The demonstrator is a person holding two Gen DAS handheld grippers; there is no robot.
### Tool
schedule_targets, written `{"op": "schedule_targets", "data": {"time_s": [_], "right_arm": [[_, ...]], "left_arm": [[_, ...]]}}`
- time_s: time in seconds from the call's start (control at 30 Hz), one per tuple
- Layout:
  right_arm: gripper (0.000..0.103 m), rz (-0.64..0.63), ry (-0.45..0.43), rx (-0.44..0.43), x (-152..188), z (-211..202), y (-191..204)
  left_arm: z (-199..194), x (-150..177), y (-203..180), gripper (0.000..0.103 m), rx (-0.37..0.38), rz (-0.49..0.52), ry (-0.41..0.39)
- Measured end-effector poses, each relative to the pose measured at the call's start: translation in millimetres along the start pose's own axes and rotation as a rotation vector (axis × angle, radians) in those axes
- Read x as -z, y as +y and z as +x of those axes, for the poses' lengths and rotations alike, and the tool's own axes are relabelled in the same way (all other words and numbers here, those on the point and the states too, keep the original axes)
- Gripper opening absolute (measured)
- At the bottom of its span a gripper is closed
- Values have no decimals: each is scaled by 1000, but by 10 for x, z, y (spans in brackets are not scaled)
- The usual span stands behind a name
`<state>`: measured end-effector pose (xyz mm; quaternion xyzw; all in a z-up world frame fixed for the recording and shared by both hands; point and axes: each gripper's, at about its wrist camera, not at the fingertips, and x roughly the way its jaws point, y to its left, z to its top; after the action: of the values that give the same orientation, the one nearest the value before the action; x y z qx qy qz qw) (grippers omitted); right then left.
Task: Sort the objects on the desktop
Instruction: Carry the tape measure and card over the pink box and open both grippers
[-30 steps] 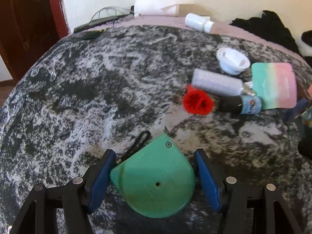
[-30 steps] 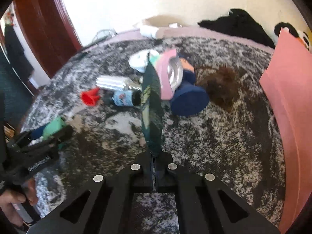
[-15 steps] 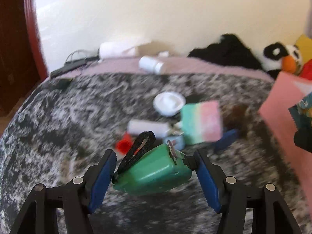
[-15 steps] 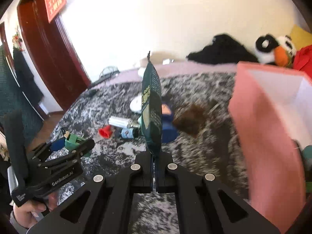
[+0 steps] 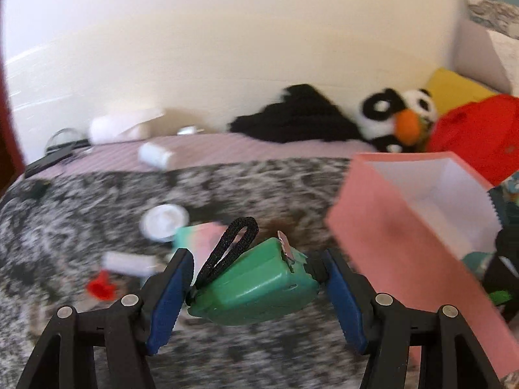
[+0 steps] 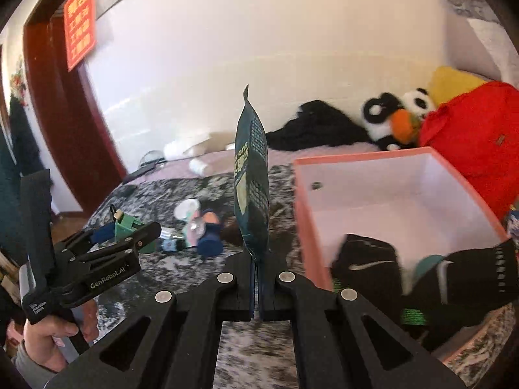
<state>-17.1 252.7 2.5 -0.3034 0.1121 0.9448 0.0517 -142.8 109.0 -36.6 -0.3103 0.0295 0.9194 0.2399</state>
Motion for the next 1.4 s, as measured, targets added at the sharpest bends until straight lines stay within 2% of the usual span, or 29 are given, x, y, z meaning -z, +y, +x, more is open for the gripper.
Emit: {"op": "schedule_targets", "data": {"time_s": [0.37,0.5,0.57,0.63,0.67,0.7,0.73,0.77,0.8,0.83,0.87,0.97,1.13,1.4], "right_arm": [[0,69,-10,148,71,-440,-863],[0,102,3,200,140,-526,-1207],[0,116,13,224,175,-548,-1364],[1,129,35,245,217,-541,-1498],[4,133,51,257,236,-525,-1553],[11,133,66,284,255,-503,-1596],[28,131,82,317,272,-479,-1633],[48,117,88,367,282,-454,-1661],[93,98,90,425,288,-430,-1685],[102,78,91,484,295,-405,-1710],[102,57,69,500,286,-418,-1712],[102,58,17,478,242,-510,-1706],[102,80,-27,455,197,-575,-1620],[102,69,-62,433,74,-544,-1204]], "left_arm": [[54,-197,-1376,69,208,84,-32],[98,-187,-1770,69,269,105,-26],[152,-165,-1938,69,283,116,-16],[245,-121,-2087,69,249,136,4],[289,-105,-2137,70,225,146,10],[333,-93,-2168,78,189,157,12],[363,-85,-2177,97,155,161,16],[368,-85,-2163,103,141,156,15],[364,-90,-2142,103,136,147,9],[359,-95,-2122,103,131,139,4],[349,-113,-2095,103,141,124,2],[286,-171,-2025,103,178,79,-16],[215,-201,-1931,103,170,52,-39],[30,-256,-1567,103,97,12,-72]]}}
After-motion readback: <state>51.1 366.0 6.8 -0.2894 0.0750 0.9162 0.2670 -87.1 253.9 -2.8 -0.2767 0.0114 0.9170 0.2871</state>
